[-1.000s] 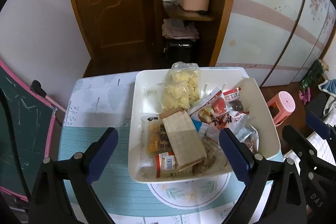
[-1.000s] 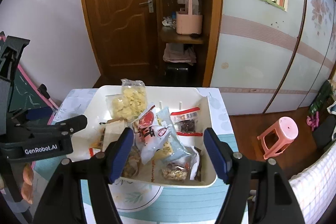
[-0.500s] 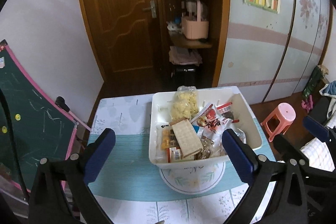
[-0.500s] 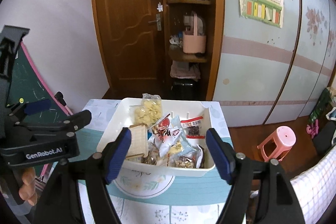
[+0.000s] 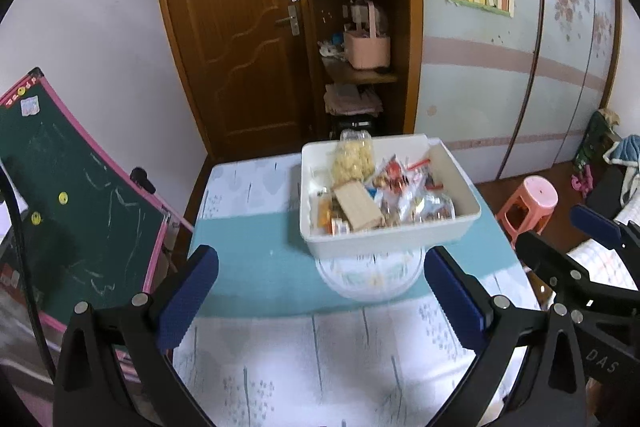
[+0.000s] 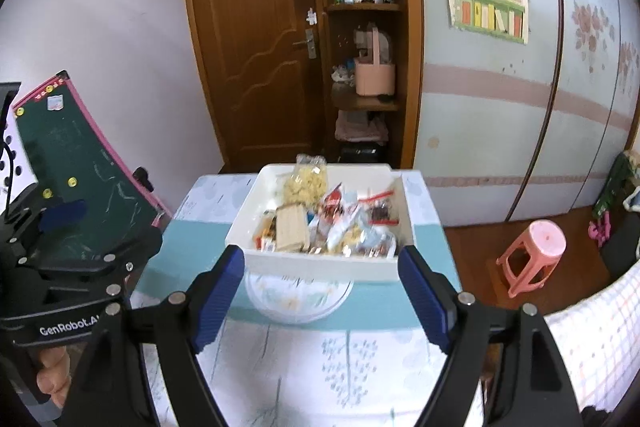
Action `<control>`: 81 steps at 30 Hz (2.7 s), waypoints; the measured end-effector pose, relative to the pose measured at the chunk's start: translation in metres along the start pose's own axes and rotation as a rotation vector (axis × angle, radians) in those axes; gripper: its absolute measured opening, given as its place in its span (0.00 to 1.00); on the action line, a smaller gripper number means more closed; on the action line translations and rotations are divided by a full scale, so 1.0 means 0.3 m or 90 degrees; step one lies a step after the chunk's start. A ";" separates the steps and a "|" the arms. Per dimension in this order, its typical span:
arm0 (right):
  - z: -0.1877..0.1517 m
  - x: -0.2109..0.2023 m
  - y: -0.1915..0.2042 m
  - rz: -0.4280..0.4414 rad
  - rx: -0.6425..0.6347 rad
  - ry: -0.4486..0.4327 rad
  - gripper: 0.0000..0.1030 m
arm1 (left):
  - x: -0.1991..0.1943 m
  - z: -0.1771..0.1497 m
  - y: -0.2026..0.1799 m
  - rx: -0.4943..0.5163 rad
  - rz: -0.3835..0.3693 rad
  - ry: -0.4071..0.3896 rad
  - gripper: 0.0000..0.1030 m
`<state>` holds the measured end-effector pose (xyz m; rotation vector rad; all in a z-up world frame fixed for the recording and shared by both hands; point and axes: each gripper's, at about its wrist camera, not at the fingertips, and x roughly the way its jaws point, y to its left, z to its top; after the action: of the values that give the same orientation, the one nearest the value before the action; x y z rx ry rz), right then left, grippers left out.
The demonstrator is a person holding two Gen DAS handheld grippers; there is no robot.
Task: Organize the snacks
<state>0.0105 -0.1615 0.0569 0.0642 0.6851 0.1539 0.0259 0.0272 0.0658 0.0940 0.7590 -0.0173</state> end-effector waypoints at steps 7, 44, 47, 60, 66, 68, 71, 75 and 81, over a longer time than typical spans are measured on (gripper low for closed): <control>-0.127 -0.084 0.018 -0.006 0.033 0.009 0.78 | -0.050 -0.123 0.009 -0.016 -0.023 0.023 0.99; -0.247 -0.043 0.091 -0.066 0.022 0.073 0.78 | 0.032 -0.278 0.026 -0.043 0.043 0.085 0.99; -0.246 -0.040 0.088 -0.065 0.023 0.072 0.78 | 0.038 -0.276 0.025 -0.044 0.042 0.082 0.99; -0.240 -0.006 0.076 -0.059 0.030 0.081 0.78 | 0.071 -0.267 0.027 -0.048 0.028 0.096 0.99; -0.241 0.010 0.078 -0.054 0.035 0.084 0.78 | 0.081 -0.266 0.027 -0.049 0.025 0.099 0.99; -0.242 0.016 0.082 -0.054 0.037 0.086 0.78 | 0.080 -0.266 0.028 -0.049 0.025 0.099 0.99; -0.241 0.015 0.079 -0.054 0.037 0.085 0.78 | 0.081 -0.266 0.027 -0.049 0.025 0.099 0.99; -0.242 0.020 0.077 -0.053 0.039 0.086 0.78 | 0.081 -0.266 0.026 -0.049 0.025 0.099 0.99; -0.240 0.018 0.072 -0.052 0.039 0.086 0.78 | 0.081 -0.265 0.025 -0.049 0.026 0.099 0.99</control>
<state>-0.0337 -0.1388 0.0002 0.0852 0.8260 0.0588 -0.0106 0.0425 -0.0076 0.0380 0.9124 0.0581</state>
